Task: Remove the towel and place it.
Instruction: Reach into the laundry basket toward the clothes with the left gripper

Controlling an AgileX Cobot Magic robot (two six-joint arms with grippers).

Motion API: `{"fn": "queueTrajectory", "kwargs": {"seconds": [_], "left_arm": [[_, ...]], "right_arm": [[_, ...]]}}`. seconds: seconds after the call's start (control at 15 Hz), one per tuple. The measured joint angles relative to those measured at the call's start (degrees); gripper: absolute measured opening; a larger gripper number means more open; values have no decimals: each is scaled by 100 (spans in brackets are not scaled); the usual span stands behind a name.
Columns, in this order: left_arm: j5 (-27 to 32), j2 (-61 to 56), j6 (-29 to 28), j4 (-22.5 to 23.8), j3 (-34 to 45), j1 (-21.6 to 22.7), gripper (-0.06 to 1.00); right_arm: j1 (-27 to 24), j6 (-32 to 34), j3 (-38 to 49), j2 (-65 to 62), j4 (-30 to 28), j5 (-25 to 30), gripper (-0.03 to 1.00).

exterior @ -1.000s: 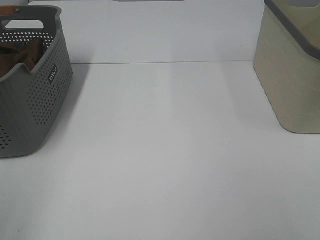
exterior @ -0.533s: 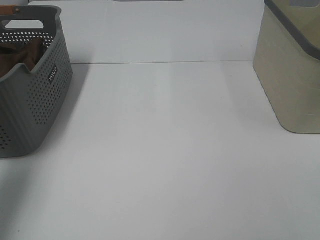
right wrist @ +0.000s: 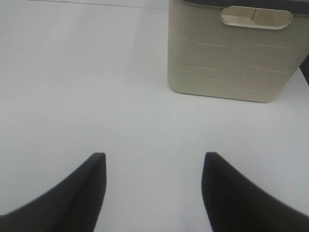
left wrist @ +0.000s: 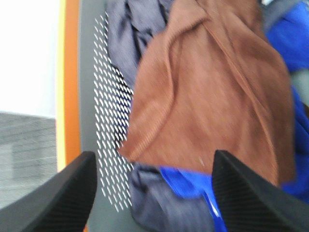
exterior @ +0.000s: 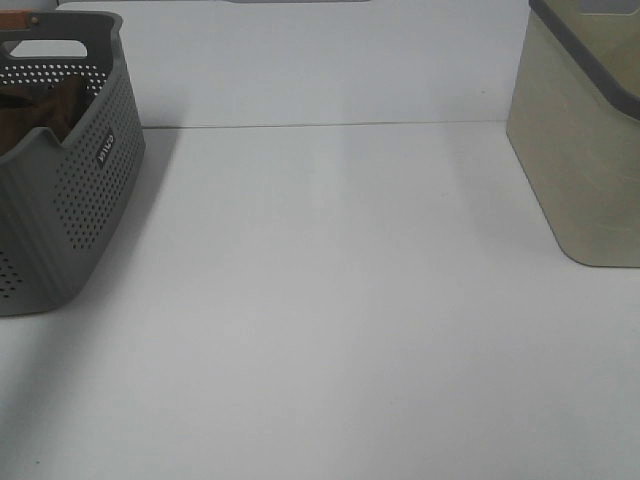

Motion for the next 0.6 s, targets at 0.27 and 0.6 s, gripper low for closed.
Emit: {"fn": "queueTrajectory", "kwargs": {"seconds": [0.27,0.6], "left_arm": [[229,1484,957,86,-1604,0,64],[11,2286,1209,493,-2040,0,64]], "right_arm": [[0,0,0,0,0,0,57],[0,0,0,0,0,0,57]]}}
